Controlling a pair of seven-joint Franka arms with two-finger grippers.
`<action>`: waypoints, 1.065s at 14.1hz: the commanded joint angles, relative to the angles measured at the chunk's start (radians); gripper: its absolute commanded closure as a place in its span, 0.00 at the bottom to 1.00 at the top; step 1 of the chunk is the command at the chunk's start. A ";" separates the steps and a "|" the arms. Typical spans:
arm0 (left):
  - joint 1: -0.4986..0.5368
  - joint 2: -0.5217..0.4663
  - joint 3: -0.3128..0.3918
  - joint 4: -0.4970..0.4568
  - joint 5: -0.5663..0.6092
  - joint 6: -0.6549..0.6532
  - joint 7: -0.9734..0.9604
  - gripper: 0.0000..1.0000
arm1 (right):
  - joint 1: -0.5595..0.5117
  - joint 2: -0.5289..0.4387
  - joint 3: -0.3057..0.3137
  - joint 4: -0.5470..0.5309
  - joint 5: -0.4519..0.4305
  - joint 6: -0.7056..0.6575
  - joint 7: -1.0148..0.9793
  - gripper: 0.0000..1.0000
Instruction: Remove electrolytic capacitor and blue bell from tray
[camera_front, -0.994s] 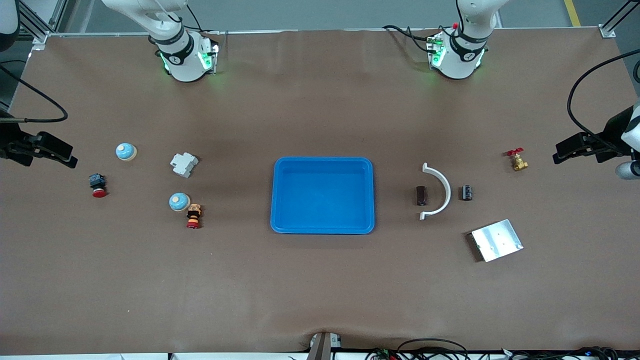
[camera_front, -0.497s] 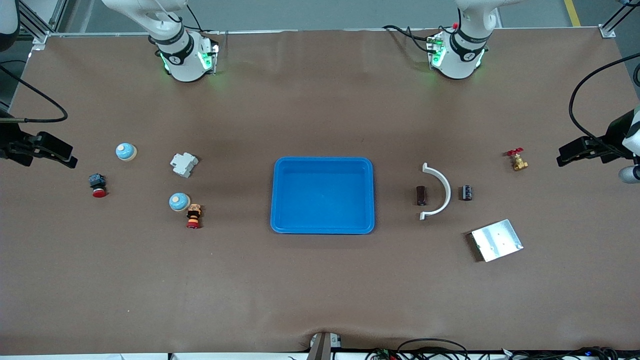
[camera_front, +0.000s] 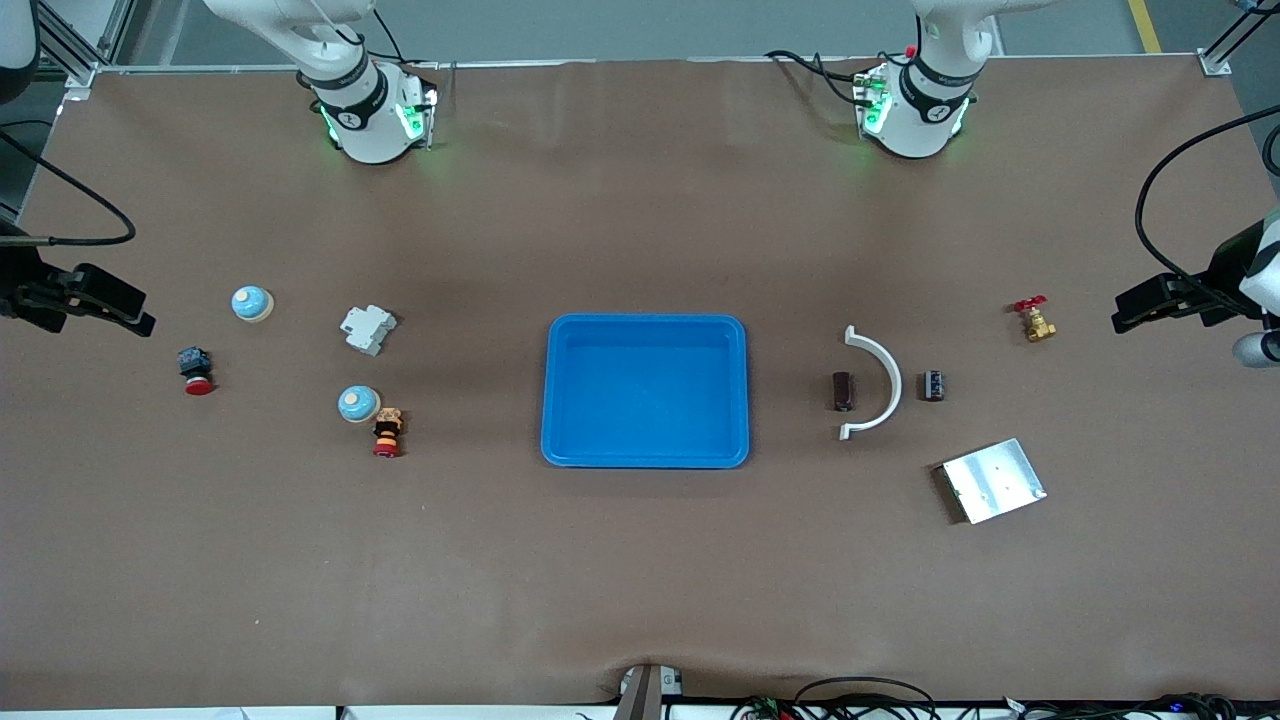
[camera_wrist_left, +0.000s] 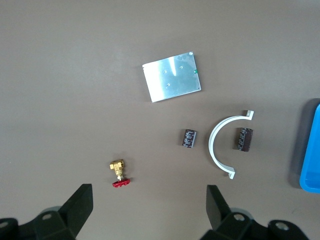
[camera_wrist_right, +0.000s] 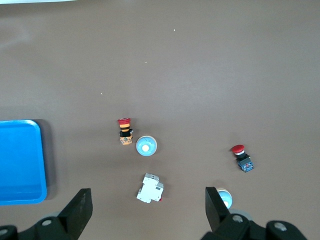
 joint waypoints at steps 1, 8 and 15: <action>-0.058 0.000 0.067 0.021 -0.018 -0.026 -0.005 0.00 | -0.006 -0.019 0.003 -0.016 0.024 0.004 0.016 0.00; -0.067 0.000 0.071 0.021 -0.018 -0.026 -0.005 0.00 | -0.007 -0.019 0.000 -0.016 0.046 0.008 0.016 0.00; -0.109 -0.005 0.116 0.021 -0.011 -0.026 0.021 0.00 | -0.009 -0.019 -0.002 -0.021 0.046 0.008 0.016 0.00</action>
